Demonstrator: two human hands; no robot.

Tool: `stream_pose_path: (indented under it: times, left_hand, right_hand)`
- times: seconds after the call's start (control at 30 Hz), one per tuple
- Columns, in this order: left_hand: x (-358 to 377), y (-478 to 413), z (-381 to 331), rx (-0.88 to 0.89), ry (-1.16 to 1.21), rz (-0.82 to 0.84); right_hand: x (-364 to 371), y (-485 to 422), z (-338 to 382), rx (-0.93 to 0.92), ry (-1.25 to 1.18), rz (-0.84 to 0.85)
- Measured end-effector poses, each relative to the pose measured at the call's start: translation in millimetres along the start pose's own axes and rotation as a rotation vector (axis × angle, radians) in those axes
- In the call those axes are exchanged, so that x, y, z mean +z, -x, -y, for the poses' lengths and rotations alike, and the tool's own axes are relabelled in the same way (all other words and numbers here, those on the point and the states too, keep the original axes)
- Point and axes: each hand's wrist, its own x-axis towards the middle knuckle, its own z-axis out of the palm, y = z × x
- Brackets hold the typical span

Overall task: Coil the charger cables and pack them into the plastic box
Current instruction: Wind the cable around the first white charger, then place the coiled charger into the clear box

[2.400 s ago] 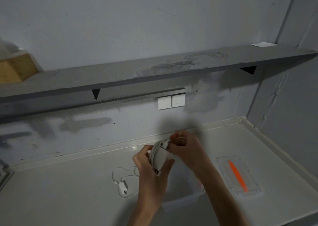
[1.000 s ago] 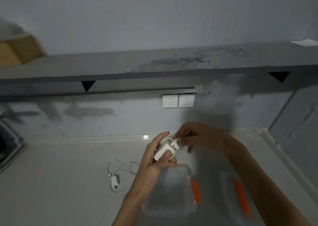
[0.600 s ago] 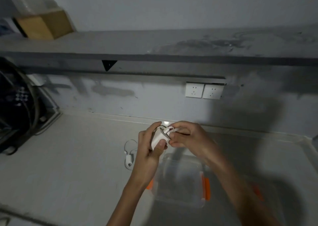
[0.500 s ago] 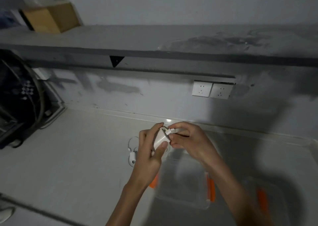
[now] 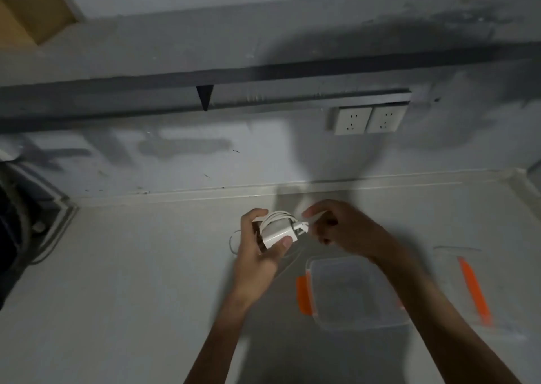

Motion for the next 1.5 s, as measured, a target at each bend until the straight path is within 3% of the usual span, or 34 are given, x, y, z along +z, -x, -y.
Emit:
stream_pose_path:
  times: [0.17,0.37,0.53,0.67,0.83,1.0,1.5]
  left_hand:
    - [1.8,-18.2,31.8,-0.018,0.092,0.113]
    - [42.1,-1.2,75.1,-0.013,-0.112,0.259]
    - [80.1,21.1,108.7,0.227,-0.363,0.358]
    - [90.6,17.3,125.6,0.286,-0.556,0.402]
    - [90.5,12.6,145.4,-0.063,-0.744,0.169]
    - [98.2,9.0,153.5,-0.312,-0.699,0.289]
    - [89.9,16.7,164.1,-0.282,-0.567,0.318]
  right_hand:
    - [3.5,28.5,-37.6,0.123,-0.2,-0.372]
    - [23.0,56.7,-89.0,0.446,-0.587,-0.182]
    - [28.4,61.1,-130.9,0.408,-0.688,-0.122]
    - [19.0,47.3,-174.8,0.492,-0.676,-0.14]
    - [12.7,17.4,-217.0,0.601,-0.648,-0.171]
    - [27.4,-11.0,-243.8,0.648,-0.584,-0.146]
    - [56.5,-40.7,-270.9,0.624,-0.421,-0.142]
